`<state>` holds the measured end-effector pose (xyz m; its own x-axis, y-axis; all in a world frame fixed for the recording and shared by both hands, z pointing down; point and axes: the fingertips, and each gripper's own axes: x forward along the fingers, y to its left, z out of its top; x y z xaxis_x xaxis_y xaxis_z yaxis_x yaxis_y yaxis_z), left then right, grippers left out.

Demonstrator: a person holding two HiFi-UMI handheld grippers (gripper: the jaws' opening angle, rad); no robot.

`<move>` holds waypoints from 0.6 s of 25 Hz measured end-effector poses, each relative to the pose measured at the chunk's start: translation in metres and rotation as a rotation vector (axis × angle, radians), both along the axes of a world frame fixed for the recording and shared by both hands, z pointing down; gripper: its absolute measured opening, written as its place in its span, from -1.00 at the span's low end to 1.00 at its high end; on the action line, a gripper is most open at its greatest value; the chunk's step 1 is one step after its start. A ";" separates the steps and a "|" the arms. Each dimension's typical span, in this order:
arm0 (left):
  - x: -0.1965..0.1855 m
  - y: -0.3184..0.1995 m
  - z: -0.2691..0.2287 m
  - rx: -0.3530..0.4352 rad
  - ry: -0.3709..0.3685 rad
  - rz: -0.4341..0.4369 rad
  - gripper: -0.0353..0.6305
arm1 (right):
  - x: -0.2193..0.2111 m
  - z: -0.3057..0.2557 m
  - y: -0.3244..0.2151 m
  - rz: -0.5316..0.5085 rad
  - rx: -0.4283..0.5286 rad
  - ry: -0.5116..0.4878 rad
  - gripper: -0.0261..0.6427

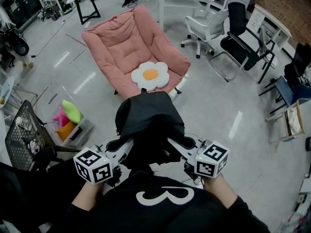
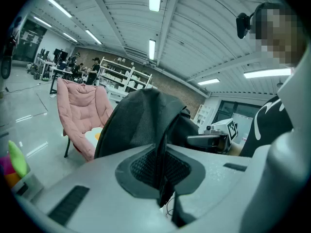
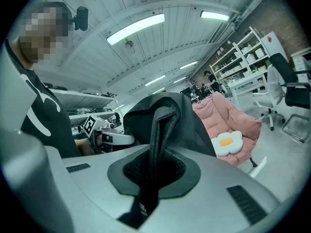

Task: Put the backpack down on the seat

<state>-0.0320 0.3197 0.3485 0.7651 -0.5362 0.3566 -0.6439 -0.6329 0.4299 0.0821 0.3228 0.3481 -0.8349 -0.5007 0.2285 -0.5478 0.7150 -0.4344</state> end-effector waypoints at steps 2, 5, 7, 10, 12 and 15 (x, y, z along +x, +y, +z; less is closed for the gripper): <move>-0.003 -0.004 0.000 0.003 -0.011 0.005 -0.85 | -0.002 0.001 -0.004 0.003 -0.005 -0.001 -0.82; -0.006 -0.012 0.003 -0.004 -0.016 0.013 -0.85 | -0.006 0.003 -0.011 0.012 -0.007 -0.006 -0.83; -0.009 -0.019 0.006 -0.013 -0.014 0.018 -0.85 | -0.007 0.006 -0.018 0.020 -0.012 -0.011 -0.83; -0.013 -0.035 0.012 -0.025 -0.016 0.028 -0.85 | -0.011 0.013 -0.034 0.038 -0.032 -0.013 -0.82; -0.017 -0.048 0.016 -0.036 -0.017 0.035 -0.85 | -0.014 0.017 -0.044 0.052 -0.050 -0.007 -0.82; -0.022 -0.066 0.019 -0.050 -0.014 0.047 -0.85 | -0.020 0.019 -0.060 0.069 -0.072 -0.004 -0.82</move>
<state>-0.0538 0.2535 0.3670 0.7837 -0.4811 0.3929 -0.6202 -0.6402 0.4532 0.0623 0.2630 0.3669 -0.8002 -0.5391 0.2628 -0.5925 0.6427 -0.4856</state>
